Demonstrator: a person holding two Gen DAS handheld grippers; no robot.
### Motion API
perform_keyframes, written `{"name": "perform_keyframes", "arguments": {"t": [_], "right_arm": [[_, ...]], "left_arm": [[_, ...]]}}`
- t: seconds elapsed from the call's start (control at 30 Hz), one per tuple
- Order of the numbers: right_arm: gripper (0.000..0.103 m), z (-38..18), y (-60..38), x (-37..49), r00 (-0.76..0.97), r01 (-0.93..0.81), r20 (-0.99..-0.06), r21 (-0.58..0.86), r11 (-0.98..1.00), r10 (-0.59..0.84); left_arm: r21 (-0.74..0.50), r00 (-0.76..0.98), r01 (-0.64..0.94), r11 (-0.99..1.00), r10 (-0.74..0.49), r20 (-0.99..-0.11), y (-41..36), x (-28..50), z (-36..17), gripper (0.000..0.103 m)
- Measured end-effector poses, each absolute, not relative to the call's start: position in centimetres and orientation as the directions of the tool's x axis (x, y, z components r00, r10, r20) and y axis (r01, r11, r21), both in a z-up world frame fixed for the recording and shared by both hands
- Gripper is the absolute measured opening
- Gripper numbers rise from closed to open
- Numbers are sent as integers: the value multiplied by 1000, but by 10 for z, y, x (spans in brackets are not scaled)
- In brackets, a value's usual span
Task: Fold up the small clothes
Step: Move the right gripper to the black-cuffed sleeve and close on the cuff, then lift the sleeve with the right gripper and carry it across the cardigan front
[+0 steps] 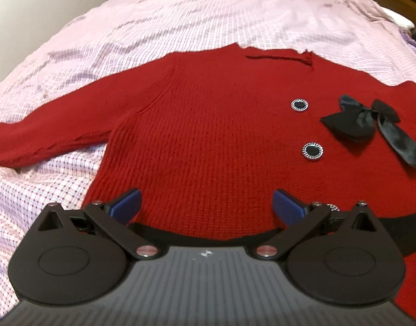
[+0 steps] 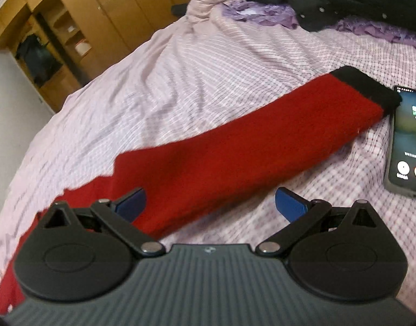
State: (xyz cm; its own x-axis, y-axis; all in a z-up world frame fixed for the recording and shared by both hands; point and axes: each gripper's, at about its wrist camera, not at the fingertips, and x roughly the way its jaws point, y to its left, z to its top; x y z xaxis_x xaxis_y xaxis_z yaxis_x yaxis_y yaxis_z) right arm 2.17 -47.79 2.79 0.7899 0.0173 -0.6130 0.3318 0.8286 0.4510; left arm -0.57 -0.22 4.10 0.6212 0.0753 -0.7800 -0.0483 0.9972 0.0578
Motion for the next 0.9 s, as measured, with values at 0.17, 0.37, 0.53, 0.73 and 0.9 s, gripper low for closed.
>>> {"name": "perform_keyframes", "arguments": {"t": [0.17, 0.37, 0.53, 0.73, 0.9], "right_arm": [[103, 8, -505, 33, 788, 385, -613, 555, 737, 50], [103, 2, -517, 51, 787, 408, -616, 561, 721, 34], [103, -1, -524, 60, 794, 427, -607, 584, 690, 23], [73, 4, -525, 57, 820, 414, -573, 591, 692, -2], [26, 18, -520, 49, 849, 371, -528, 565, 737, -23]], "left_arm": [[66, 604, -64, 996, 91, -791, -2, -5, 37, 103], [73, 597, -44, 996, 85, -798, -11, -6, 36, 103], [61, 597, -22, 998, 62, -800, -18, -6, 39, 103], [46, 593, -27, 999, 53, -803, -17, -9, 38, 103], [48, 595, -23, 999, 52, -802, -17, -11, 37, 103]]}}
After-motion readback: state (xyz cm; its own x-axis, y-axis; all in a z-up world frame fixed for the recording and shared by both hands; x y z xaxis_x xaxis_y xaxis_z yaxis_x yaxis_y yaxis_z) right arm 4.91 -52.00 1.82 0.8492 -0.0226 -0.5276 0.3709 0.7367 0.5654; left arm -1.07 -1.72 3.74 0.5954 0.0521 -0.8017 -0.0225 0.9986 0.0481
